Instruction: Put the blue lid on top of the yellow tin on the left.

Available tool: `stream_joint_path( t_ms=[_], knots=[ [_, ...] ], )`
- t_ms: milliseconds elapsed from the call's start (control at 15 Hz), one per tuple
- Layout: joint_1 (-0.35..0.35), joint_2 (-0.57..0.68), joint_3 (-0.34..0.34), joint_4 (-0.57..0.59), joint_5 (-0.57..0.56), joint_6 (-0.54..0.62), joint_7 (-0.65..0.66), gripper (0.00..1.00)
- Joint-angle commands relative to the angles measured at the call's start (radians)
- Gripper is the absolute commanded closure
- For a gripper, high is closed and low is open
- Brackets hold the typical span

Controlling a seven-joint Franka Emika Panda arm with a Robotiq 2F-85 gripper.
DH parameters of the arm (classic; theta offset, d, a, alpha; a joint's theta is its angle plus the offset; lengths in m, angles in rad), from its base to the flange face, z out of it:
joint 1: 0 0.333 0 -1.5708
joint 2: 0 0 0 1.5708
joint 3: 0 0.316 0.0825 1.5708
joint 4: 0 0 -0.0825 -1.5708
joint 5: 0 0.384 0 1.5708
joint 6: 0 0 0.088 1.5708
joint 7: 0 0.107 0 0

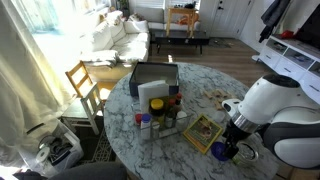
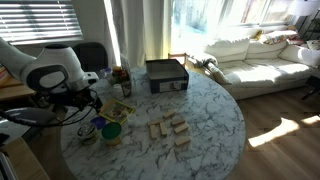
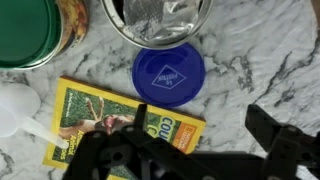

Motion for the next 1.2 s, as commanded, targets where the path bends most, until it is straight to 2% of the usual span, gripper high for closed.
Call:
stream_joint_path(
  t_ms=[0,67,133,333,733,1133],
  knots=[
    [-0.021,-0.001,0.022,0.001,0.001,-0.003,0.001,0.00],
    [-0.021,-0.001,0.022,0.002,0.001,-0.003,0.000,0.00],
    [-0.031,0.020,0.021,0.005,-0.045,0.019,0.028,0.00],
    [-0.038,0.057,0.022,0.016,-0.056,0.048,0.016,0.00],
    [-0.078,0.171,0.026,0.073,-0.024,0.049,-0.067,0.00],
    [-0.172,0.268,0.105,0.146,0.064,0.026,-0.179,0.00]
  ],
)
